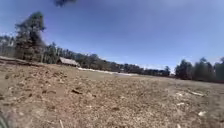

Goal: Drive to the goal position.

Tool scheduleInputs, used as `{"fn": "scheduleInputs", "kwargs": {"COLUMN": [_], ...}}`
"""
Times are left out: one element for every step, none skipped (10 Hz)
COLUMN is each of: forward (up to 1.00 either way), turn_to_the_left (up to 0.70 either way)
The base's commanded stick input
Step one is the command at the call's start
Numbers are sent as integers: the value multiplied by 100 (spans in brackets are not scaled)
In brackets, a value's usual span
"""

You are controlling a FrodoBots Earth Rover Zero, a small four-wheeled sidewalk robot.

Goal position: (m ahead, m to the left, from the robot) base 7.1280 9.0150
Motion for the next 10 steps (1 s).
{"fn": "scheduleInputs", "kwargs": {"forward": [70, 70, 70, 70, 70, 70, 70, 70, 70, 70], "turn_to_the_left": [0, 0, 0, 0, 0, 0, 0, 0, 0, 0]}}
